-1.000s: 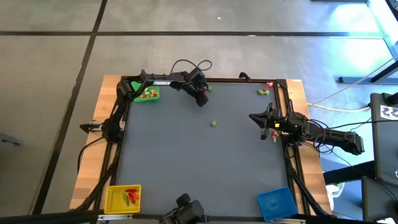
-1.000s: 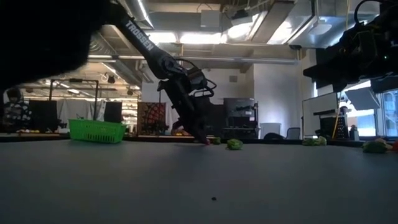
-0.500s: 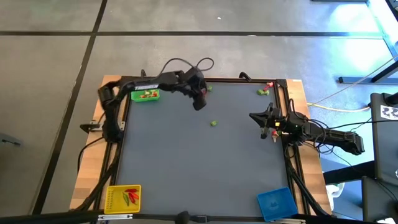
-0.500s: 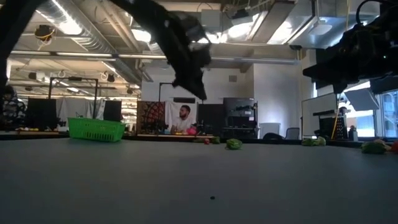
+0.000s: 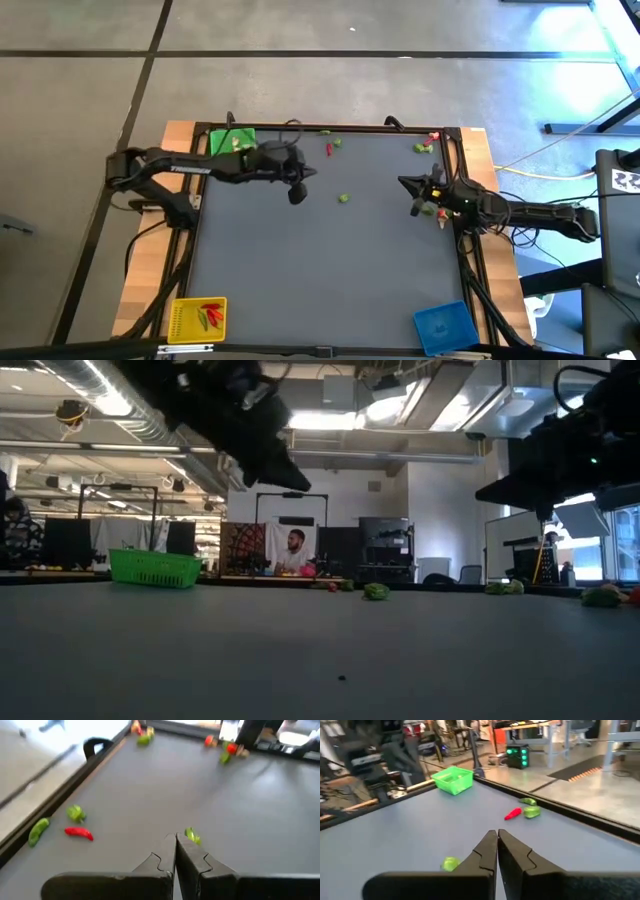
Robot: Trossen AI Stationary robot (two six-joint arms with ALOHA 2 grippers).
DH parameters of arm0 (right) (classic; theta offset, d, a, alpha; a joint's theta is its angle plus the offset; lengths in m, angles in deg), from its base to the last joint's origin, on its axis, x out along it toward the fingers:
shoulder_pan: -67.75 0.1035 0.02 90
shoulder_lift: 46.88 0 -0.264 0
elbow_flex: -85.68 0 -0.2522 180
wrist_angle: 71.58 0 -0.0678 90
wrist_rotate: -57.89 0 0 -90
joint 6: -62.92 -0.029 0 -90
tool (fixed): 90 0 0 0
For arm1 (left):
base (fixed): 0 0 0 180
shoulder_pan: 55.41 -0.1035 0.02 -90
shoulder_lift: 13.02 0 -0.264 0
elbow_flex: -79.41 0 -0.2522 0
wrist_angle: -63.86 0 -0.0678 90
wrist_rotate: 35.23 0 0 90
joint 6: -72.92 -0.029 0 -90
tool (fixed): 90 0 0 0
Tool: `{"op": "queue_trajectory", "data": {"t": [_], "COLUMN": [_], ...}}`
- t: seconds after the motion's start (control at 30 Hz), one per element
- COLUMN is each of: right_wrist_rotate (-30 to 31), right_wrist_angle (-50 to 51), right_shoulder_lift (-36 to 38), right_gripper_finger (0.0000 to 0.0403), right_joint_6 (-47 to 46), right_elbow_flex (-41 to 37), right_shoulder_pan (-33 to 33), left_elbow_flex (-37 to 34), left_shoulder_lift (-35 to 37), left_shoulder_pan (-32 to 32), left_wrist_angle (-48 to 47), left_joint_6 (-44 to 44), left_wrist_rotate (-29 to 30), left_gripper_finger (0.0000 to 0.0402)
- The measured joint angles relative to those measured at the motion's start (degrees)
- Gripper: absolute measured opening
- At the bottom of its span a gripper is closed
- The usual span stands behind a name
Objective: Sort produce into baskets
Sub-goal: Put the red chili pepper into the yellow bin
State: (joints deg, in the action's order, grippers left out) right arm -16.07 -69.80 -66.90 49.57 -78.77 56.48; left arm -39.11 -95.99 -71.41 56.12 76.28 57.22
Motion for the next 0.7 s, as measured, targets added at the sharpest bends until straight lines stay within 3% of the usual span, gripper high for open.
{"op": "queue_trajectory", "data": {"t": [0.17, 0.33, 0.7], "right_wrist_rotate": [4.1, 5.0, 0.8], "right_wrist_angle": [-2.2, -5.6, -5.5], "right_shoulder_lift": [-9.5, -21.7, -50.7], "right_gripper_finger": [0.0017, 0.0017, 0.0017], "right_joint_6": [0.1, 2.9, 10.7], "right_elbow_flex": [4.0, 9.6, 28.3], "right_shoulder_pan": [0.0, -0.2, -8.4], "left_elbow_flex": [-9.3, -13.5, -14.0], "left_shoulder_lift": [2.4, 2.0, 2.0], "left_shoulder_pan": [0.2, 0.6, 3.8], "left_wrist_angle": [11.7, 18.7, 19.7], "left_joint_6": [1.2, 6.4, 13.3], "left_wrist_rotate": [0.2, 0.2, 0.1], "left_gripper_finger": [0.0005, 0.0005, 0.0005]}}
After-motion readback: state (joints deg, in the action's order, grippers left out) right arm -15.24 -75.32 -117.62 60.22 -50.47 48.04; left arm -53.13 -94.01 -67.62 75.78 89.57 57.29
